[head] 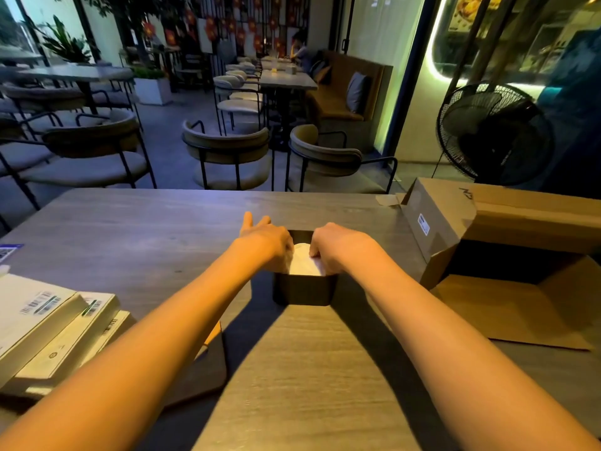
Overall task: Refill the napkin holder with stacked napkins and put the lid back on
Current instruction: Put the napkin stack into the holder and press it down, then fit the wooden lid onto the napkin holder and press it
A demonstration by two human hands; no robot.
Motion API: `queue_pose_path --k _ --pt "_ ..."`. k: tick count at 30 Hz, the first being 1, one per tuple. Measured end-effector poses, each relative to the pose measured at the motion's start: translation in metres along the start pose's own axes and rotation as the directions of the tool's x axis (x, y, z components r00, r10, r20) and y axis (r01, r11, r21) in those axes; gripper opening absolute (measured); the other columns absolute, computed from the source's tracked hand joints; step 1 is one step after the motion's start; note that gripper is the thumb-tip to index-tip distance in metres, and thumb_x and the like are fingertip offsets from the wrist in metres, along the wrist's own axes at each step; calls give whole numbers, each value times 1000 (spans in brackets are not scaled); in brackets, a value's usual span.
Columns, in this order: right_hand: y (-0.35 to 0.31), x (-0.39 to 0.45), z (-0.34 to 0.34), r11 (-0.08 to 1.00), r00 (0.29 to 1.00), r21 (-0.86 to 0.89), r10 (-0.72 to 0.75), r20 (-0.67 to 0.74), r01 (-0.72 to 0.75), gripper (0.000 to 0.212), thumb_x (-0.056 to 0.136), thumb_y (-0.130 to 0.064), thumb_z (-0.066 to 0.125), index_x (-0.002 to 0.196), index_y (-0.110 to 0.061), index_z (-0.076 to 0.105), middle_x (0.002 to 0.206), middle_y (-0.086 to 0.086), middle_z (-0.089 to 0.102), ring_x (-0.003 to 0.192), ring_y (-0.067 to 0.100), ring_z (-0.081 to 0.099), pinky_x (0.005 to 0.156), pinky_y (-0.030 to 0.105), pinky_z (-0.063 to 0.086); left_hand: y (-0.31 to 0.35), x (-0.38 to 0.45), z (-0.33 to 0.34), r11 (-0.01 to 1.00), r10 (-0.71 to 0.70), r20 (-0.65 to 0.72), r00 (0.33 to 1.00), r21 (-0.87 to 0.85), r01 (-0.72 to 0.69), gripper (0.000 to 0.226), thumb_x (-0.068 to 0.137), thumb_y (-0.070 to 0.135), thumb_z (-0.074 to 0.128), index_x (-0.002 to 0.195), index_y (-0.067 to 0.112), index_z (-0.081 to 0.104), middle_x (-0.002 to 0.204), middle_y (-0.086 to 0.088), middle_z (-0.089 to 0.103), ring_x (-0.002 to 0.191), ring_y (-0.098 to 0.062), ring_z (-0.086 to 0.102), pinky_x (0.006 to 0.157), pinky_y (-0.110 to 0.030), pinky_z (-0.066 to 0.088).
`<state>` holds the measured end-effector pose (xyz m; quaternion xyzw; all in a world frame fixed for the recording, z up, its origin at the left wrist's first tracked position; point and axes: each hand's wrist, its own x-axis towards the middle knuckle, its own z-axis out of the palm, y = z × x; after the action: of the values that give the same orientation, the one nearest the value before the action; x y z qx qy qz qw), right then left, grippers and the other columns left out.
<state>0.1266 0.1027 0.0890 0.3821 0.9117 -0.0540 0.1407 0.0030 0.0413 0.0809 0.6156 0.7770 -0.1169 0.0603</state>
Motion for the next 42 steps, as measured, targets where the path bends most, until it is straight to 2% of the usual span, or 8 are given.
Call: queue_pose_path --k 5,11,15,23,28,33,37,42 --pt "-5 -1 6 997 999 -72 -4 -53 0 23 95 -5 60 116 -3 69 95 11 53 83 30 54 75 32 46 4 -2 7 997 -35 -31 999 -75 33 36 92 24 61 127 31 60 116 0 57 122 -23 35 107 -47 21" --pt "6 -15 7 996 997 54 -67 -44 69 14 96 -9 61 103 -9 73 104 13 68 100 32 67 79 38 53 -6 -18 7 994 14 -46 999 -111 -19 35 90 32 64 125 27 61 115 -2 58 121 -24 37 102 -47 23" --pt "16 -27 10 981 982 154 -88 -168 115 44 94 -21 71 137 -23 62 136 7 60 121 28 59 96 39 50 -25 -31 11 963 86 -168 982 -237 -125 50 87 50 66 132 31 57 120 -1 63 119 -24 47 98 -47 26" --pt "-15 -43 40 874 748 270 -145 -648 404 16 101 -31 61 107 -20 70 102 -3 67 93 13 59 84 34 52 -46 -61 55 744 -55 -577 815 -568 -352 17 94 39 62 109 33 66 108 9 64 92 -11 52 87 -41 46" --pt "-42 -40 62 862 650 189 -194 -734 471 18 99 -35 62 102 -18 68 100 0 66 95 19 59 88 43 49 -75 -86 85 727 -22 -438 899 -624 -286 15 94 25 65 107 19 70 101 5 67 85 -20 63 76 -38 55" --pt "-78 -45 76 848 584 94 -274 -764 521 19 99 -33 64 97 -15 69 91 1 64 86 19 55 76 33 43 -103 -111 100 838 0 -200 980 -535 -109 38 84 44 73 117 27 65 115 2 63 103 -13 59 81 -23 46" --pt "-100 -49 89 859 577 -16 -357 -735 512 23 100 -38 61 98 -16 69 91 2 65 85 20 56 77 36 43 -113 -127 107 875 -51 4 999 -482 47 66 76 45 80 135 27 55 136 0 50 126 -22 47 105 -42 44" --pt "-118 -61 102 859 636 -26 -399 -661 512 32 101 -47 56 105 -18 69 91 0 65 86 19 56 79 38 45 -113 -139 110 856 -107 -41 993 -512 71 54 76 32 84 126 23 64 128 -3 57 113 -22 55 91 -34 49"
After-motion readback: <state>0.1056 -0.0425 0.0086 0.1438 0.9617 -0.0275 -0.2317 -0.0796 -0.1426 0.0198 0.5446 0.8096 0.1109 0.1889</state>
